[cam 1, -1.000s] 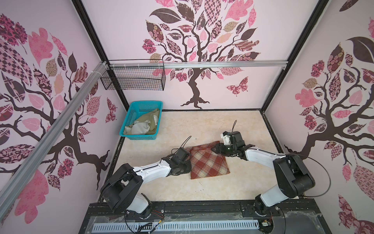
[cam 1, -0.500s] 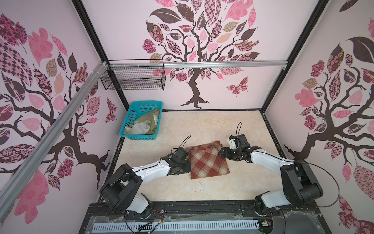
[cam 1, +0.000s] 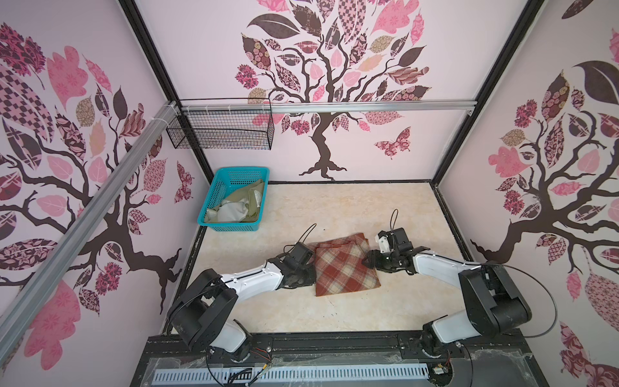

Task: Fold and stack skirts
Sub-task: Move the skirt to the top-right of the table.

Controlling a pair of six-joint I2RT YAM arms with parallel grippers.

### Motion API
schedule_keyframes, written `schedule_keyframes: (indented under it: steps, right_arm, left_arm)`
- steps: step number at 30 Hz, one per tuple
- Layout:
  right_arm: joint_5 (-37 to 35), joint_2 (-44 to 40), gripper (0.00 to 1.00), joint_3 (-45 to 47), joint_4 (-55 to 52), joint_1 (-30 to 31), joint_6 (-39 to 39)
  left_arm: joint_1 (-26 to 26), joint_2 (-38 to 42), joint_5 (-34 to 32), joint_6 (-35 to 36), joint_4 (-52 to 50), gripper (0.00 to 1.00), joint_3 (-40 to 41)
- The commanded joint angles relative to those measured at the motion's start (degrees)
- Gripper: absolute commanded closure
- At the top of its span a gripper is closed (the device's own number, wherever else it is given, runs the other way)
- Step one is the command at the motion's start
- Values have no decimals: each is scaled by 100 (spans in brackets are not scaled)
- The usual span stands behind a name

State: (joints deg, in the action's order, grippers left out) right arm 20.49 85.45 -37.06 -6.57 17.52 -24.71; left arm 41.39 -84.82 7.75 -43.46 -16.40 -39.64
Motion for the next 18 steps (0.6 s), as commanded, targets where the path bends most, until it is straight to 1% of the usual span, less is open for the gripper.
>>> schedule_keyframes:
  steps: [1,3,5,11,13,18]
  right_arm:
    - [-99,254,57,-80,35,-12,-55]
    - [-270,329,72,-146,60,-12,-111]
    - [-426,388,79,-249,42,-20,-103]
    - [-969,794,81,-886,-111,-134,46]
    - [-1004,1020,81,-1120,-106,-269,113]
    - [-1138,1774,81,-1840,-282,-833,362]
  left_arm:
    - [-34,-15,-71,22,-63,87,-204]
    - [-58,13,-72,22,-71,87,-230]
    - [-92,49,-67,18,-106,88,-262]
    - [-418,218,93,31,-153,88,-307]
    - [-528,272,126,60,-196,87,-340]
    - [-563,339,34,205,-370,87,-474]
